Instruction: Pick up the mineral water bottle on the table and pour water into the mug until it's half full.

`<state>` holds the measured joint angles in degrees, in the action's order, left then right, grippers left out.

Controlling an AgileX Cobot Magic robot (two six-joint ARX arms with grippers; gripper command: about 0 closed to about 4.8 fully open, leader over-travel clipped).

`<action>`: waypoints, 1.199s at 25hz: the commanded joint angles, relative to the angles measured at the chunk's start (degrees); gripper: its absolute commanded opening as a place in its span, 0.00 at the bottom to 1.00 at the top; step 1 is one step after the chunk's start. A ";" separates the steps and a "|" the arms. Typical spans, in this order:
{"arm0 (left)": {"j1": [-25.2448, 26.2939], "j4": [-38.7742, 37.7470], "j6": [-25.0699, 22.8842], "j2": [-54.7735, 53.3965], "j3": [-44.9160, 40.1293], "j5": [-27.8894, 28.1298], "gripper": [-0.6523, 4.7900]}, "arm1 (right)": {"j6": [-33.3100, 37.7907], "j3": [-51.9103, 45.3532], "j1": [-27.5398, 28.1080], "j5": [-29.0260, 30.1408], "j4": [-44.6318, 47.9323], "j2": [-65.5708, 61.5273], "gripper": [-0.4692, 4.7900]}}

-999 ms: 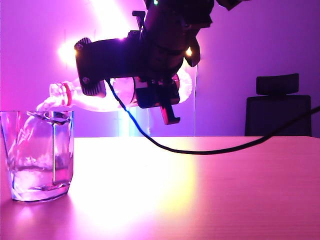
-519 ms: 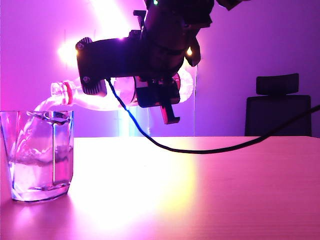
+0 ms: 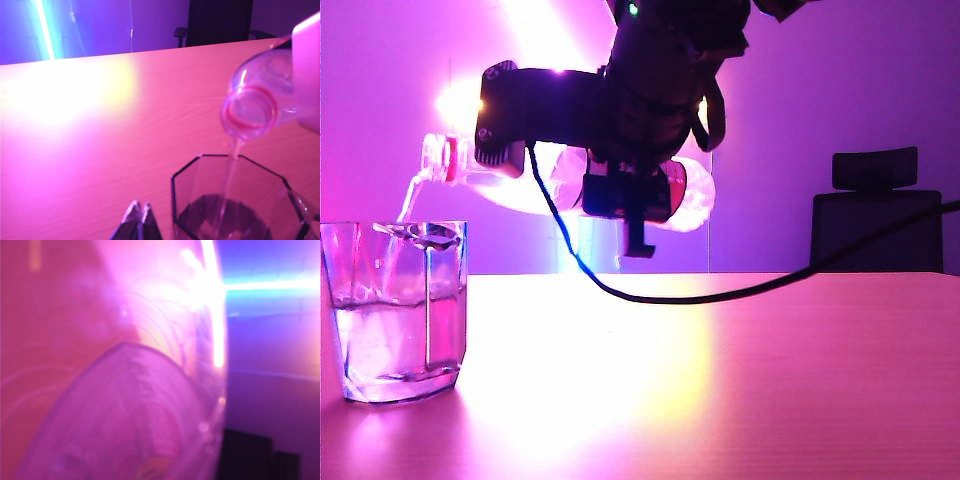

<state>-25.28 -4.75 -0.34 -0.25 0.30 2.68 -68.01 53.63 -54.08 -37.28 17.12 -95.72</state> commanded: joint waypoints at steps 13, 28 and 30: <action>0.00 0.55 0.15 -0.09 0.22 -0.13 0.12 | 54.31 -5.27 5.75 16.39 -4.96 11.63 0.49; 0.00 0.55 0.15 -0.09 0.22 -0.11 0.12 | 71.45 -28.28 22.25 38.51 26.10 15.17 0.49; 0.00 0.57 0.15 -0.09 0.22 -0.11 0.12 | 71.47 -29.31 22.25 38.64 26.86 15.17 0.49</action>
<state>-25.26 -4.75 -0.34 -0.25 0.30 2.66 3.27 24.62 -31.90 0.91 41.15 -80.88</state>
